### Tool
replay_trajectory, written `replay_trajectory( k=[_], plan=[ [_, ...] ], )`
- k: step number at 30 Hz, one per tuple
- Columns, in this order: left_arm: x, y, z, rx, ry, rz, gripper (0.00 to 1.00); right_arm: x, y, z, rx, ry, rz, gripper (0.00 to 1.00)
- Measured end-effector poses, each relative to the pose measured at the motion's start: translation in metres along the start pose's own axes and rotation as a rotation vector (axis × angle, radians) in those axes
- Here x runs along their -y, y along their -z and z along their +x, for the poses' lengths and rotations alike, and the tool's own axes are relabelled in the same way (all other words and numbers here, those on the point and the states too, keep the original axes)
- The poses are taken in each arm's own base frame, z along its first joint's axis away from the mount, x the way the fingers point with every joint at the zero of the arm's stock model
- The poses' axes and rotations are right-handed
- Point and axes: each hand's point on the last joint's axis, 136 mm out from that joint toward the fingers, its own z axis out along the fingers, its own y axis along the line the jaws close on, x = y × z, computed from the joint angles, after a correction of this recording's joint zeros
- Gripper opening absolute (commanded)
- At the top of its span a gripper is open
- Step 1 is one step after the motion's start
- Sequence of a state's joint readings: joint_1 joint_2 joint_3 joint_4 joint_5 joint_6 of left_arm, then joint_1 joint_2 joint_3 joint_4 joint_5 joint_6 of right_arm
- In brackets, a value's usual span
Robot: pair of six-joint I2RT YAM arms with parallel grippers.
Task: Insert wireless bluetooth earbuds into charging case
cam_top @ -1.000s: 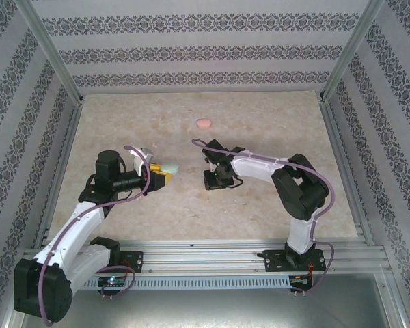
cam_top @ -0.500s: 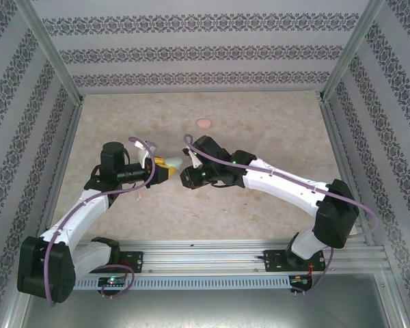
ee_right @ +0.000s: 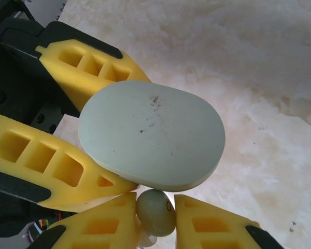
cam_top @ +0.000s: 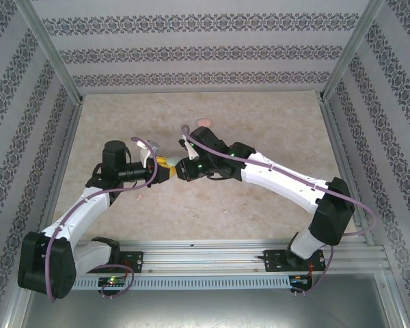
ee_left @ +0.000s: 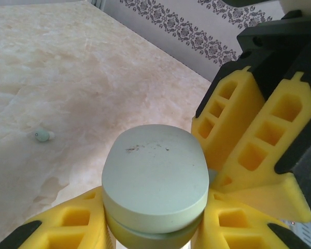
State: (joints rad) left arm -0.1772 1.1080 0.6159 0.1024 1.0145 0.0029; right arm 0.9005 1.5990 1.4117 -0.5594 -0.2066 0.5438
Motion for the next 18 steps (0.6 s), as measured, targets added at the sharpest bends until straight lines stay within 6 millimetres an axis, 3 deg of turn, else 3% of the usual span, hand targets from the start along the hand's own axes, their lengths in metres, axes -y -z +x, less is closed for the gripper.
replay_trajectory(
  k=[11,18],
  plan=[
    [-0.001,-0.002,0.002,-0.009,-0.046,-0.013,0.13,0.021,0.007,-0.008,0.0,-0.047,0.047,0.22],
    [0.011,-0.008,0.005,-0.022,-0.06,0.028,0.13,0.028,0.01,-0.016,0.027,-0.062,0.06,0.22]
  ],
)
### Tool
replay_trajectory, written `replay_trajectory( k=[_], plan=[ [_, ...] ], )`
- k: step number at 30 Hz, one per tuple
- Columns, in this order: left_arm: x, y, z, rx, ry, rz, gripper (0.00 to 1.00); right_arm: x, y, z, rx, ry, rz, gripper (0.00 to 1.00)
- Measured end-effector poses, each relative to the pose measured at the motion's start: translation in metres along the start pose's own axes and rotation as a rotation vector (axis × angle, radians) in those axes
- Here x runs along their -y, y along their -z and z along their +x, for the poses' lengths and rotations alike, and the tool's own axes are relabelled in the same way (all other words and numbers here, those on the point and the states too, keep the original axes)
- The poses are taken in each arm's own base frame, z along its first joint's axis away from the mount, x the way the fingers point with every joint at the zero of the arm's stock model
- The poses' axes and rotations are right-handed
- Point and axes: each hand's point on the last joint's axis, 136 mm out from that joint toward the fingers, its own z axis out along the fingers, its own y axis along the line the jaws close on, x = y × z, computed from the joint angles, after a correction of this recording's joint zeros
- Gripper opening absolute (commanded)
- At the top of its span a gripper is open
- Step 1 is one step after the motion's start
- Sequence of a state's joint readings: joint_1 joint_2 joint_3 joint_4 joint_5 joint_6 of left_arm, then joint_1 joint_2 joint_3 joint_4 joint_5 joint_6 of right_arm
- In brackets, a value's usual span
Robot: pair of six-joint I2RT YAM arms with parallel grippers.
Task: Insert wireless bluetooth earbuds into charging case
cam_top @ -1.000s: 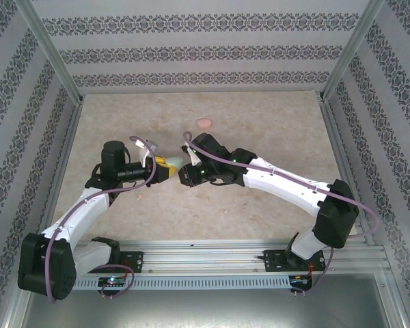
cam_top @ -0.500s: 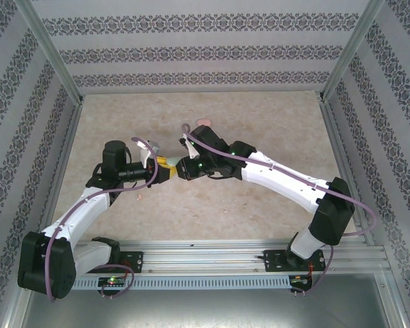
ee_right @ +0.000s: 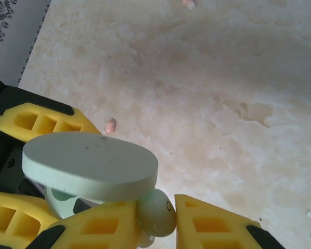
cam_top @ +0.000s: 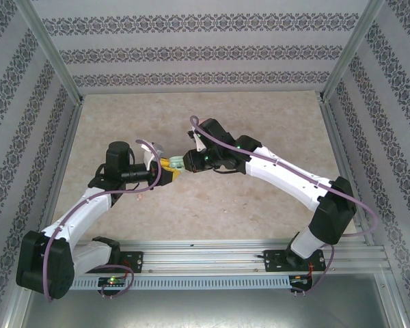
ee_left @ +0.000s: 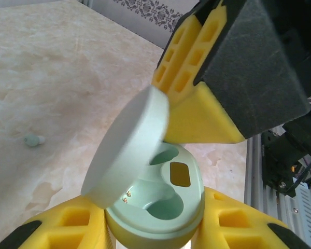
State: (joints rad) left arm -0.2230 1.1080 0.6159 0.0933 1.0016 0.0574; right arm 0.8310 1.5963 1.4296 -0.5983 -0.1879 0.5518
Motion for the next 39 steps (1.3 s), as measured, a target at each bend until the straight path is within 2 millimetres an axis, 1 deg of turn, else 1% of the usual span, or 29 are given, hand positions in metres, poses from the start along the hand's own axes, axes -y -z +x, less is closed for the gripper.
replay_trajectory(
  k=[7,16,24,29,39],
  plan=[
    [0.0,0.0,0.0,0.0,0.0,0.001,0.13,-0.001,0.002,-0.001,0.006,-0.007,-0.003,0.22],
    [0.009,-0.006,-0.002,0.004,-0.019,0.044,0.13,-0.017,0.022,-0.005,0.067,-0.016,-0.041,0.22],
    [0.014,-0.013,-0.006,0.019,-0.051,0.069,0.13,-0.024,0.022,-0.001,0.062,-0.002,-0.049,0.22],
    [0.016,-0.015,-0.015,0.042,-0.086,0.077,0.13,-0.026,0.021,0.0,0.063,0.005,-0.046,0.23],
    [0.017,-0.02,-0.016,0.044,-0.087,0.089,0.13,-0.028,0.025,-0.003,0.076,0.019,-0.025,0.23]
  ],
)
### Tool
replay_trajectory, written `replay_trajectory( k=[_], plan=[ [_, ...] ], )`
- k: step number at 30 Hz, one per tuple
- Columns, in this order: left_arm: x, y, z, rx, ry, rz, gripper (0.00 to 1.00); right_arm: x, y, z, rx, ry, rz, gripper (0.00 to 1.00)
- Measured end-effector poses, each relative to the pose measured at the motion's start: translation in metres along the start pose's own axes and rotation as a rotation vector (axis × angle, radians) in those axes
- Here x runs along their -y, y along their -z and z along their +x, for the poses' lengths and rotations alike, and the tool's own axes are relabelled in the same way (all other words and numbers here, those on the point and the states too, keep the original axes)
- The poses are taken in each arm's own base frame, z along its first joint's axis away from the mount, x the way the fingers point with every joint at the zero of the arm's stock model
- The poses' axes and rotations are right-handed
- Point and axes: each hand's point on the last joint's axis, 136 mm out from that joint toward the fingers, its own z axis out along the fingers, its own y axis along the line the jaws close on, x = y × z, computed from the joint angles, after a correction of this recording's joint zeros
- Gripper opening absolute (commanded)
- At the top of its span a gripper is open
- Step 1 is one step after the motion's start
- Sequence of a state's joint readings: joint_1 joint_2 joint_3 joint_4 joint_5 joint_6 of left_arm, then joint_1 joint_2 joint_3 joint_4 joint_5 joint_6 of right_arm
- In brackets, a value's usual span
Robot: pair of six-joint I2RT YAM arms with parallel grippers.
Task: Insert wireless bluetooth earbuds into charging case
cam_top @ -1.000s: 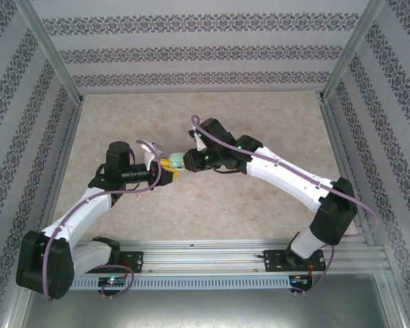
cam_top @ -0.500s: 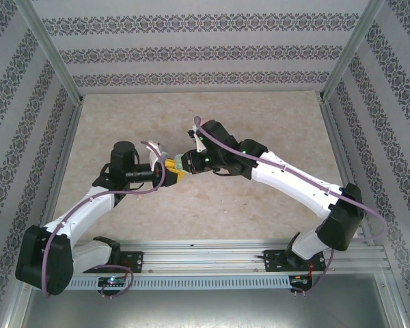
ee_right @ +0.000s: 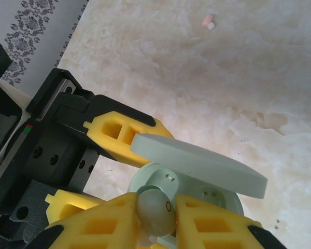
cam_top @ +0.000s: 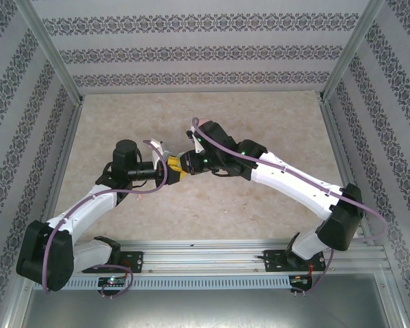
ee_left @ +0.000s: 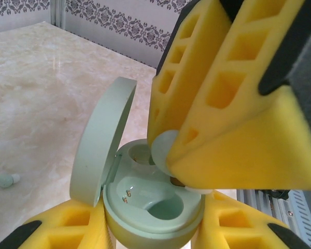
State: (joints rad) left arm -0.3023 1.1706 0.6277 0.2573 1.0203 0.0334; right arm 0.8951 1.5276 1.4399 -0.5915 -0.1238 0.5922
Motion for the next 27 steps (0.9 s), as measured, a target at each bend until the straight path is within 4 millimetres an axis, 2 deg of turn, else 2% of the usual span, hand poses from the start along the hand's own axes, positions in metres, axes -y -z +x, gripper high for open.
replay_trajectory(
  k=[27],
  plan=[
    [0.0,-0.002,-0.001,0.003,-0.007,0.005,0.13,0.007,-0.01,-0.003,-0.011,0.019,0.048,0.24]
  ],
)
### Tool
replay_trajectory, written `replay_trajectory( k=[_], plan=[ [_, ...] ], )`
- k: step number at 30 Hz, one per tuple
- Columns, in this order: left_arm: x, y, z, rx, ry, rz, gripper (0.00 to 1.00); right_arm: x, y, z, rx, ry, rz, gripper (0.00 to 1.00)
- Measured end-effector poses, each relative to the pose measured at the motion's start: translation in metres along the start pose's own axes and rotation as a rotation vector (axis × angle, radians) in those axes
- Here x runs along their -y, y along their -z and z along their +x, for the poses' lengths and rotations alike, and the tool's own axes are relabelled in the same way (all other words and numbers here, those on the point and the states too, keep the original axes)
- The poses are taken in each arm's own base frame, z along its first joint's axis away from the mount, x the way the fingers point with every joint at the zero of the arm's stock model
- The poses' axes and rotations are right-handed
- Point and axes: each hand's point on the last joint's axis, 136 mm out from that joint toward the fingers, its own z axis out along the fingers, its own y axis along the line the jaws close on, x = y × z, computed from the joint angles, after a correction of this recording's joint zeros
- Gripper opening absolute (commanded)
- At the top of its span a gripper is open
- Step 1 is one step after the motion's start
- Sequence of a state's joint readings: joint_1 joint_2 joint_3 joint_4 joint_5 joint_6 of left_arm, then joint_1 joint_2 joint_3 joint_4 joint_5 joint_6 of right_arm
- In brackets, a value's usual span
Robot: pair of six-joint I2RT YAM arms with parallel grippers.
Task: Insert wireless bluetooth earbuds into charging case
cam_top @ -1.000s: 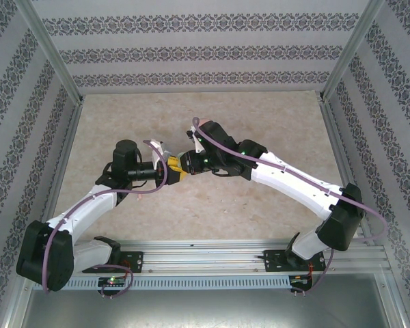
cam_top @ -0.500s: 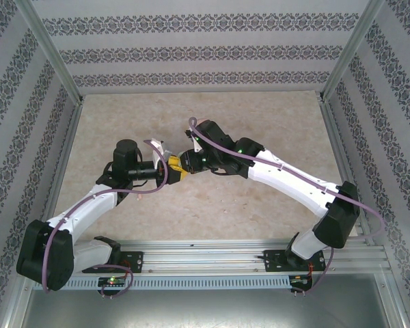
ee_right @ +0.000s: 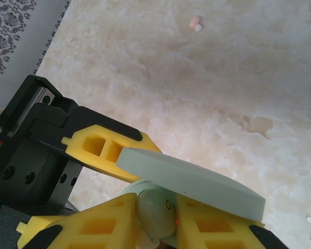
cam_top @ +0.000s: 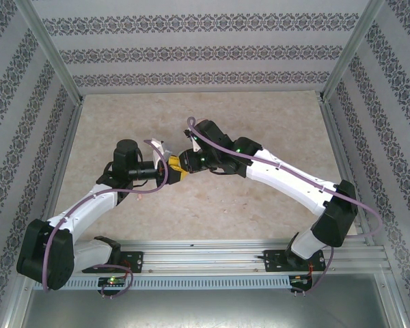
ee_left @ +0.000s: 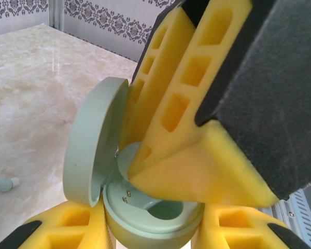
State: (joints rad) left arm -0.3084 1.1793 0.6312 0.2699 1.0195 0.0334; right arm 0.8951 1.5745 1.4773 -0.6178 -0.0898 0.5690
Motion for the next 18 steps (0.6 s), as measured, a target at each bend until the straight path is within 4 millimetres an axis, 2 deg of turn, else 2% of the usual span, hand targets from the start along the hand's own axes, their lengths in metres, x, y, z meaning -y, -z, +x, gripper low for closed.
replay_trajectory(
  k=[10,18],
  plan=[
    [-0.0016,0.0,0.0003,-0.001,0.001,-0.01,0.14,-0.001,-0.0034,-0.002,-0.004,0.0,0.002,0.25],
    [-0.0018,0.0,0.0011,-0.004,0.004,-0.011,0.14,-0.0035,-0.0045,-0.0007,-0.015,0.005,0.003,0.33]
  ],
)
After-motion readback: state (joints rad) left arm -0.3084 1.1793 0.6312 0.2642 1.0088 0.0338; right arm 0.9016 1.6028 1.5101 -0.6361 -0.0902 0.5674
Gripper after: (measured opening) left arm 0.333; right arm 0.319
